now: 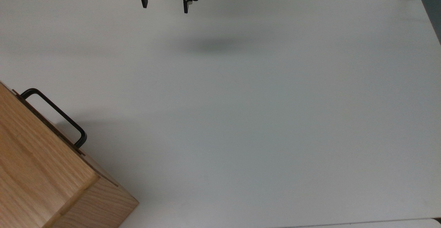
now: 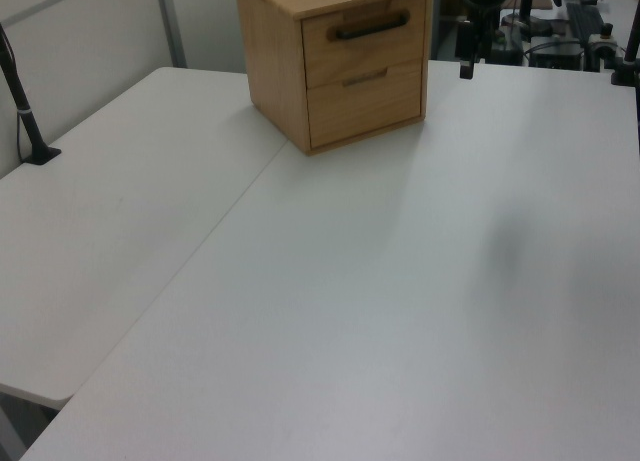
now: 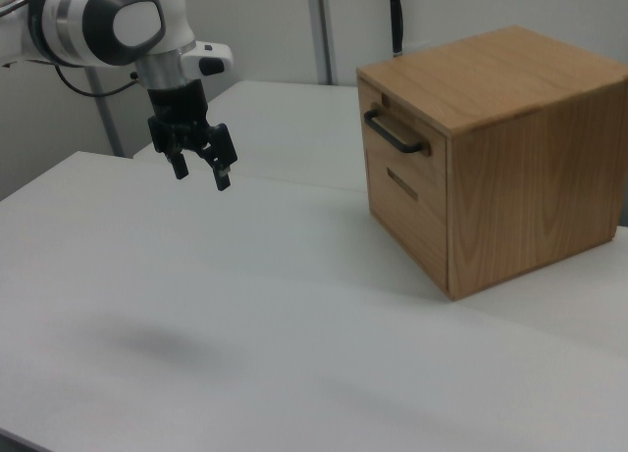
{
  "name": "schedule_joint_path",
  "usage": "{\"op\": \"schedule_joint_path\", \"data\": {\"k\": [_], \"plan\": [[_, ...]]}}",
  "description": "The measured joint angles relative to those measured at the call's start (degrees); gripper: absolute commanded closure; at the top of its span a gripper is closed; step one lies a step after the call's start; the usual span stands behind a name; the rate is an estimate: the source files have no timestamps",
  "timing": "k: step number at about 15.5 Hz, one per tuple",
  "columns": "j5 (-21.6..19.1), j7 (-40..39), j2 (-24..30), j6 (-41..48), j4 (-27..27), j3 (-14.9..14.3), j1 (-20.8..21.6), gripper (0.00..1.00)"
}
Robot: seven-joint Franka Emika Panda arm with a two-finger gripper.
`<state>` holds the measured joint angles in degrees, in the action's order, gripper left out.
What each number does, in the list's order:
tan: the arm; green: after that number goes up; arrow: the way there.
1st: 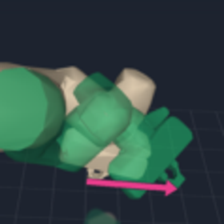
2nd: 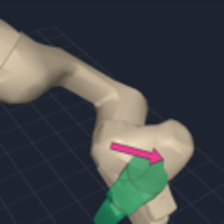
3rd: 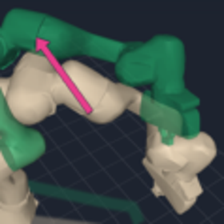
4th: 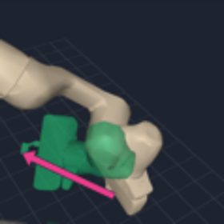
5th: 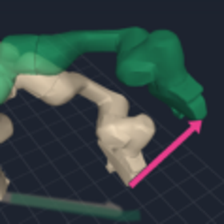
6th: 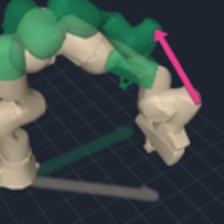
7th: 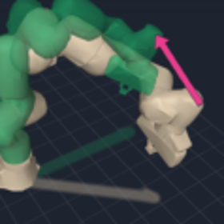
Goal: Open the drawer by sliding it
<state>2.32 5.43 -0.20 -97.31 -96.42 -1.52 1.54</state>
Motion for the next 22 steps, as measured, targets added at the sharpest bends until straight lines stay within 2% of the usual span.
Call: {"op": "schedule_joint_path", "data": {"k": [13,18,22], "plan": [[0.0,-0.09,0.0,0.0,0.0,-0.1,-0.02,0.0],[1.18,-9.2,-0.64,-1.7,0.01,-0.1,-0.02,0.0],[3.38,-20.35,-3.31,-11.2,0.27,-0.2,-0.48,0.0]]}}
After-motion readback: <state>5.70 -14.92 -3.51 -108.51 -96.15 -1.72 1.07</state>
